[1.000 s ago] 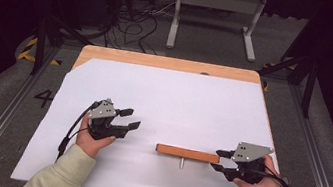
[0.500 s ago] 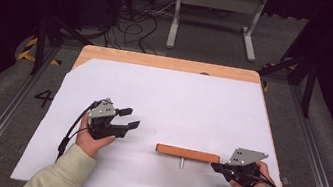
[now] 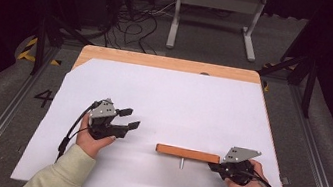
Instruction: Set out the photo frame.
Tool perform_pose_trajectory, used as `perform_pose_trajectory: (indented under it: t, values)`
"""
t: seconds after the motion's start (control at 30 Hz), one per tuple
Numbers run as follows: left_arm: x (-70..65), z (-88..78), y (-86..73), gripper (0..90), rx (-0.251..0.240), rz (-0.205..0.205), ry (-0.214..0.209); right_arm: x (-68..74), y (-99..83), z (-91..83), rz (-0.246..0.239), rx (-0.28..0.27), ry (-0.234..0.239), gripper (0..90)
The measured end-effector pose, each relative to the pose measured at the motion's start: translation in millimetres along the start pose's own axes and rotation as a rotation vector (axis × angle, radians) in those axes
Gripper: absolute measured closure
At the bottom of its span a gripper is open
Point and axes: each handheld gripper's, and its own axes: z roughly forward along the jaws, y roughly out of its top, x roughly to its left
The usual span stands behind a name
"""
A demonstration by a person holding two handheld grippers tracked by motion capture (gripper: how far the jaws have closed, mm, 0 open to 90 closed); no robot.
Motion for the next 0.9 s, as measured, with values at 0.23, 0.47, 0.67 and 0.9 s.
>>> perform_pose_trajectory:
  t: [0.23, 0.47, 0.67, 0.9]
  values:
    - [-0.2, 0.1, 0.1, 43.8, 0.001, -0.001, 0.000, -1.9, 1.2, 4.5, 0.017, 0.023, -0.009, 90.0]
    - [-1.4, 0.2, 0.3, 43.7, 0.003, -0.007, -0.005, -7.9, 5.9, 9.0, 0.059, 0.009, -0.019, 90.0]
    - [-3.5, 0.4, 1.2, 43.6, 0.001, -0.004, -0.009, -14.0, 8.6, 12.6, 0.090, -0.001, -0.024, 90.0]
    - [-3.7, 0.6, 1.1, 43.5, 0.005, -0.002, -0.006, -23.6, 13.2, 18.6, 0.128, -0.019, -0.032, 90.0]
